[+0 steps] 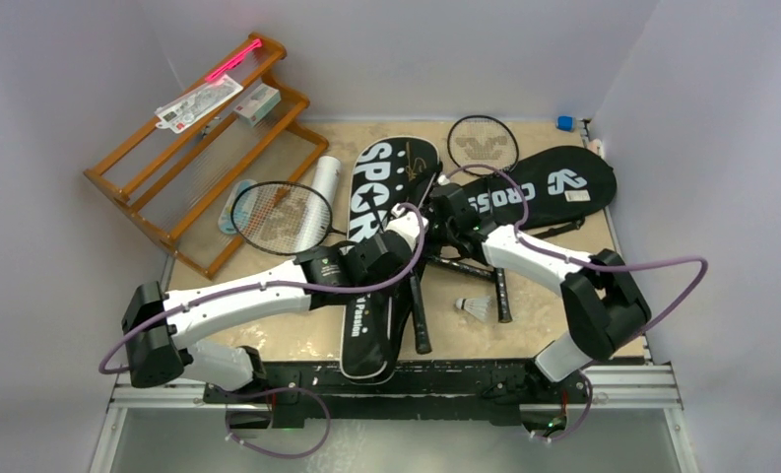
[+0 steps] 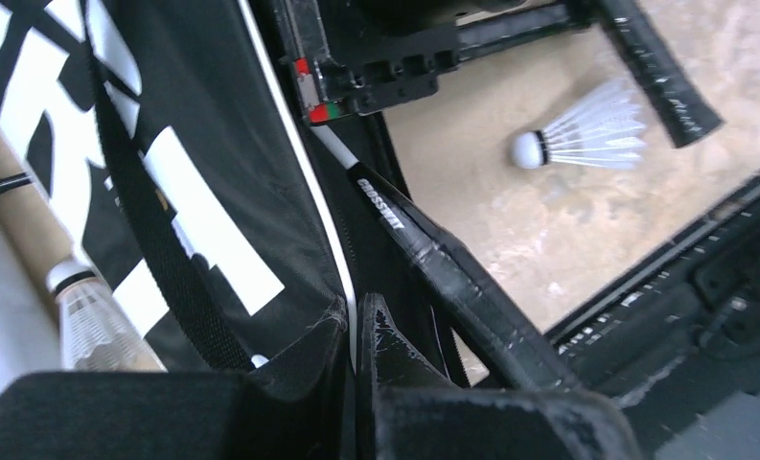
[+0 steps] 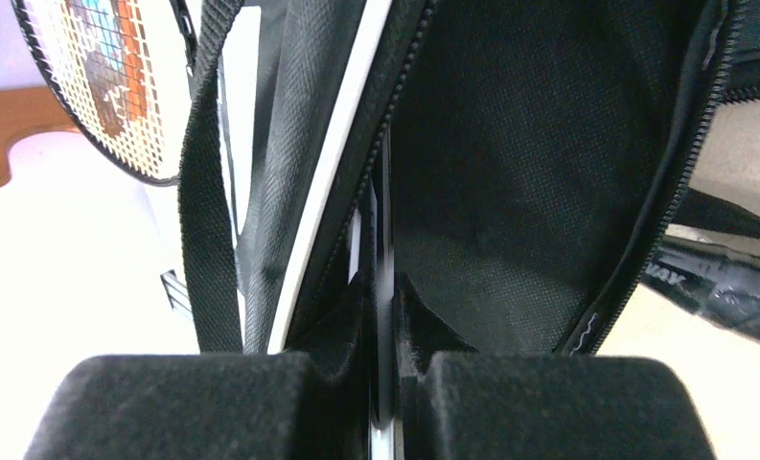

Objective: Pack up the badminton gear
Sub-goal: Place the racket in the racket bag.

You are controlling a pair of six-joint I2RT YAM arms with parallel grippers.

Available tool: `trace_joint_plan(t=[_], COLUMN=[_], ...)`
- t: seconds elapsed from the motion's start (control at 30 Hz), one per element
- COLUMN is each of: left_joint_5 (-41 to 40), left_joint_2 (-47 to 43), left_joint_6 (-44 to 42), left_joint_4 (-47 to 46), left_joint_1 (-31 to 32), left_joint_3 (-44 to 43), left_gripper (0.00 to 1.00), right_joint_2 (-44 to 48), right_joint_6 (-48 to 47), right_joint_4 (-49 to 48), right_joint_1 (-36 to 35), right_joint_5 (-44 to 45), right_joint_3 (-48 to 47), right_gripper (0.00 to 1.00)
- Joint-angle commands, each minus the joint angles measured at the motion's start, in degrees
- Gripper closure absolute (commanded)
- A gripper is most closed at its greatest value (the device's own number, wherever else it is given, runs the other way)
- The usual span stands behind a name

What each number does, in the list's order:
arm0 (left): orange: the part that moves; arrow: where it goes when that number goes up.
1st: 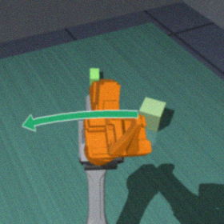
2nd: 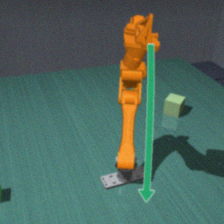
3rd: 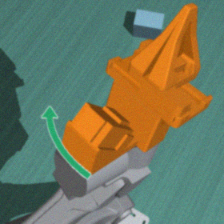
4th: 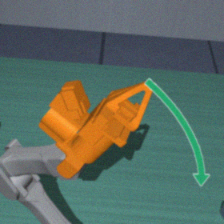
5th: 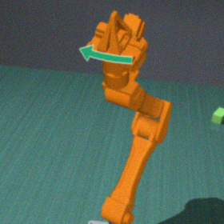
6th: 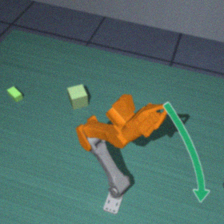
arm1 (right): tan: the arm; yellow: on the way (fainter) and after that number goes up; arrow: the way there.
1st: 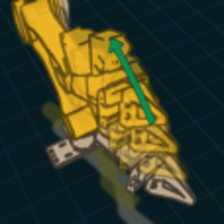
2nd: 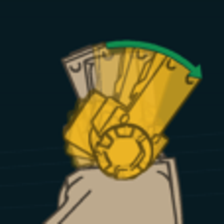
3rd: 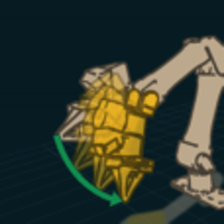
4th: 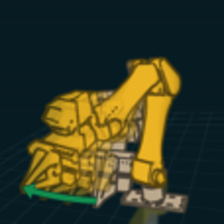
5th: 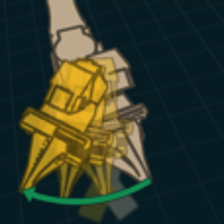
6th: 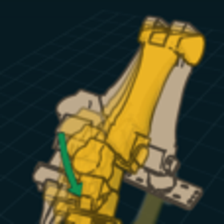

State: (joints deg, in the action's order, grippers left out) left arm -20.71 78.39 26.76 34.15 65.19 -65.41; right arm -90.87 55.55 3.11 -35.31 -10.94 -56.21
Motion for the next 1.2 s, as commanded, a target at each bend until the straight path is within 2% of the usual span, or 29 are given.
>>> trace_joint_plan(t=[0.0, 0.17, 0.33, 0.53, 0.77, 0.83, 0.93, 1.17], left_joint_5=[15.78, 23.06, 24.74, 24.65, 23.95, 23.96, 23.96, 23.86], left_joint_2=[-4.18, -6.72, -7.44, -6.9, -7.24, -7.18, -6.65, -5.97], left_joint_6=[0.76, 3.28, 4.75, 5.33, 5.78, 5.54, 5.4, 4.73], left_joint_4=[-7.86, -13.64, -14.57, -14.6, -14.38, -14.38, -14.04, -14.06], left_joint_1=[0.63, -2.06, -4.83, -7.2, -9.1, -9.18, -9.2, -9.19], left_joint_3=[2.48, 6.03, 7.83, 9.29, 10.19, 10.12, 9.85, 10.25], left_gripper=[1.0, 1.0, 1.0, 1.0, 1.0, 1.0, 1.0, 1.0], right_joint_2=[4.12, 2.5, -1.89, -0.14, 5.49, 7.11, 10.09, 19.4], right_joint_6=[3.72, 4.48, 3.68, 0.74, -1.2, -1.8, -3.17, -9.9], right_joint_4=[-10.95, -14.68, -17.9, -15.59, -7.38, -5.98, -4.11, 2.07], right_joint_1=[0.68, 0.62, 0.35, 0.24, 0.33, 0.37, 0.41, 0.37], right_joint_5=[10.1, 10.5, 5.39, 1.91, -2.54, -3.48, -5.18, -8.86], right_joint_3=[2.12, 4.74, 5.21, 6.34, 9.13, 9.81, 11.19, 14.37], right_gripper=[1.0, 1.0, 0.99, 0.7, 0.4, 0.35, 0.35, 0.42])
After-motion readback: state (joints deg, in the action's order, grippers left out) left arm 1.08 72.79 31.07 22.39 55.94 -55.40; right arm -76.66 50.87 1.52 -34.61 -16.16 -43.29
